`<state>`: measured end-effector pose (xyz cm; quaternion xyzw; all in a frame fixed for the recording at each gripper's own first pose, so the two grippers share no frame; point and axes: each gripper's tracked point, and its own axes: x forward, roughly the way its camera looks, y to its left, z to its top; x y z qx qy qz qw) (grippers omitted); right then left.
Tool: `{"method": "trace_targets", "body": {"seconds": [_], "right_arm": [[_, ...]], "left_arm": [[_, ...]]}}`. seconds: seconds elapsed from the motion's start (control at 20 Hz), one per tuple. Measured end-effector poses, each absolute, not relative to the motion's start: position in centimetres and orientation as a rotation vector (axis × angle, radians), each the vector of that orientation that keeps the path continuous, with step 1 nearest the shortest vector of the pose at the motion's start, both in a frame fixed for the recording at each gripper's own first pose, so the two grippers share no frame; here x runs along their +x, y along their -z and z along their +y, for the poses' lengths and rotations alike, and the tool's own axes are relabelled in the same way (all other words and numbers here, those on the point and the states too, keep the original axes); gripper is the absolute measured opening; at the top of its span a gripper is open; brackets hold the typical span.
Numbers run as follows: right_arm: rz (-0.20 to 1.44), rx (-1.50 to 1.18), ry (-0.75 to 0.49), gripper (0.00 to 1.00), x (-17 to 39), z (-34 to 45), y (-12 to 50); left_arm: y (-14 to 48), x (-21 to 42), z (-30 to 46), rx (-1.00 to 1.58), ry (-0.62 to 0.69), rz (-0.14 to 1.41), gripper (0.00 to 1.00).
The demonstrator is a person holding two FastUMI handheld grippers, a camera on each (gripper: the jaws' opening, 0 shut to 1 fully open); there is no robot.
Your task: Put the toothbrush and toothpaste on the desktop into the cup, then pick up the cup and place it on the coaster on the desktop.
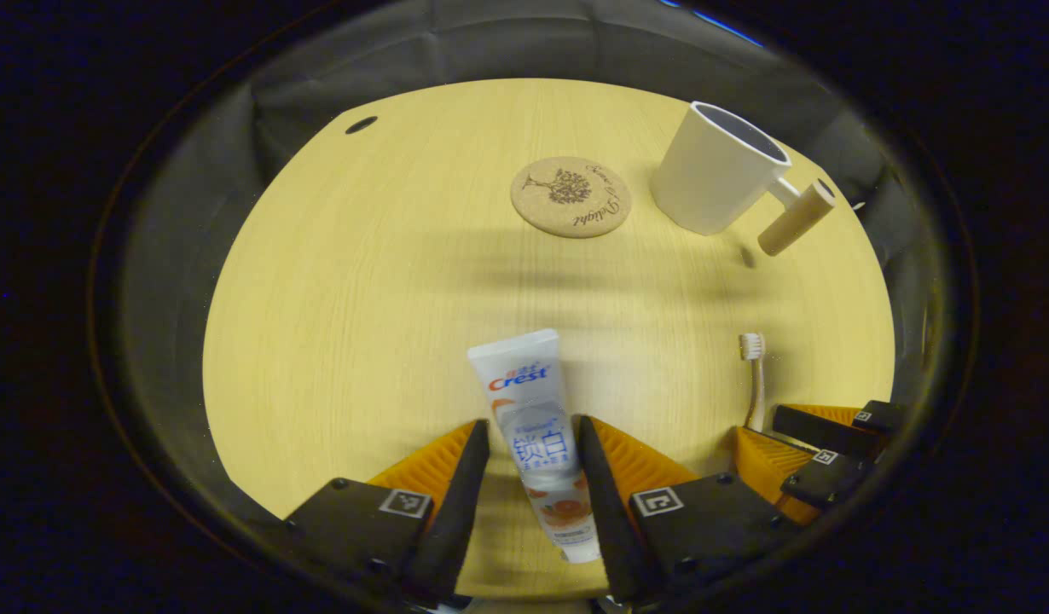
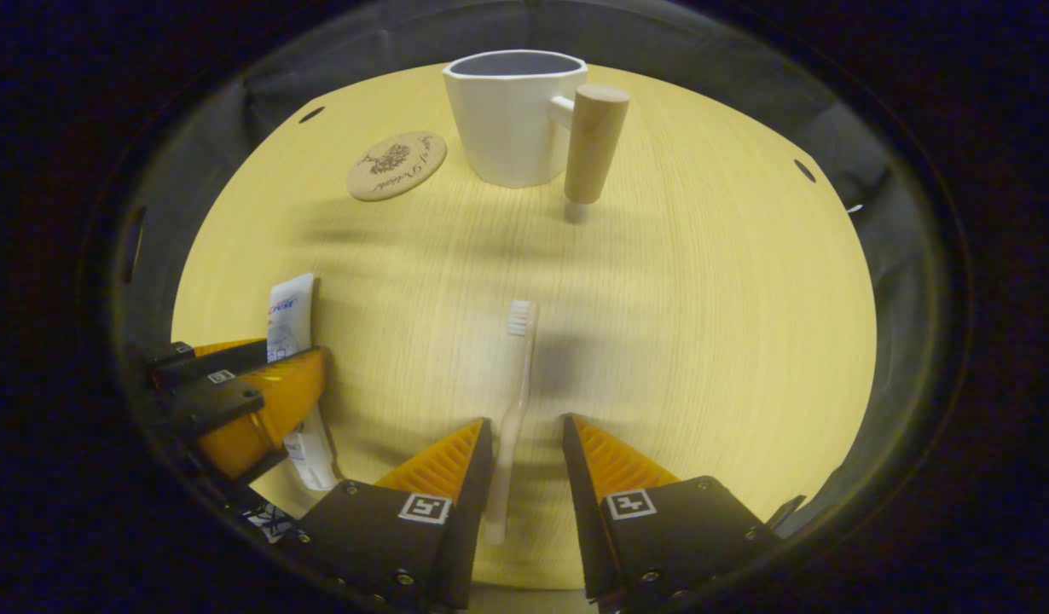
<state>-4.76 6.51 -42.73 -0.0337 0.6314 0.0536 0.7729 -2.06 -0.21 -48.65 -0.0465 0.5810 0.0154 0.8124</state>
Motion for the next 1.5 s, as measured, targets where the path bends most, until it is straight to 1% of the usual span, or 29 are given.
{"method": "trace_targets", "body": {"seconds": [0.05, 0.1, 0.15, 0.2, 0.25, 0.3, 0.35, 0.4, 0.45, 0.5, 0.55, 0.8, 1.05, 1.25, 1.5], "right_arm": [[1.356, -0.067, -0.086, 0.54, -4.2, 6.2, 43.6], [1.382, -0.062, -0.09, 0.12, -4.7, 6.3, 43.1], [1.388, -0.062, -0.093, 0.11, -5.1, 6.2, 42.9], [1.39, -0.067, -0.098, 0.12, -5.0, 6.2, 42.8], [1.355, -0.063, -0.092, 0.12, -4.4, 6.1, 43.8], [1.382, -0.063, -0.091, 0.04, -4.6, 6.2, 43.8], [1.391, -0.061, -0.095, 0.04, -4.8, 6.2, 42.8], [1.388, -0.058, -0.096, 0.04, -4.7, 6.2, 42.7], [1.39, -0.056, -0.098, 0.04, -4.8, 6.2, 42.7], [1.386, -0.054, -0.097, 0.04, -4.7, 6.2, 42.7], [1.388, -0.051, -0.096, 0.04, -4.8, 6.2, 42.6], [1.37, 0.003, -0.103, 0.02, -4.4, 6.6, 41.4], [1.294, 0.062, -0.125, 0.02, -3.1, 6.8, 37.1], [1.212, 0.113, -0.134, 0.02, -0.2, 6.8, 33.3], [1.098, 0.171, -0.133, 0.03, 5.3, 7.1, 28.8]], "left_arm": [[48.7, -2.0, -0.3, -0.098, -0.028, 1.247, 0.61], [48.6, -2.0, -0.4, -0.095, -0.025, 1.251, 0.62], [48.7, -2.2, -0.5, -0.09, -0.022, 1.263, 0.49], [48.7, -2.2, -0.6, -0.089, -0.022, 1.268, 0.49], [48.7, -2.5, -0.6, -0.087, -0.022, 1.282, 0.49], [48.7, -2.4, -0.6, -0.084, -0.021, 1.281, 0.41], [48.6, -2.4, -0.6, -0.083, -0.025, 1.28, 0.41], [48.5, -2.7, -0.6, -0.092, -0.03, 1.288, 0.34], [48.3, -2.3, -0.6, -0.098, -0.033, 1.263, 0.34], [48.5, -2.6, -0.9, -0.112, -0.015, 1.277, 0.31], [48.2, -2.6, -0.8, -0.115, -0.017, 1.275, 0.25], [48.2, -3.1, -1.3, -0.19, -0.005, 1.297, 0.25], [47.1, -3.0, -0.7, -0.228, -0.016, 1.283, 0.25], [46.2, -2.5, -0.3, -0.243, -0.023, 1.264, 0.25], [45.9, -3.0, -0.1, -0.256, -0.027, 1.268, 0.25]]}}
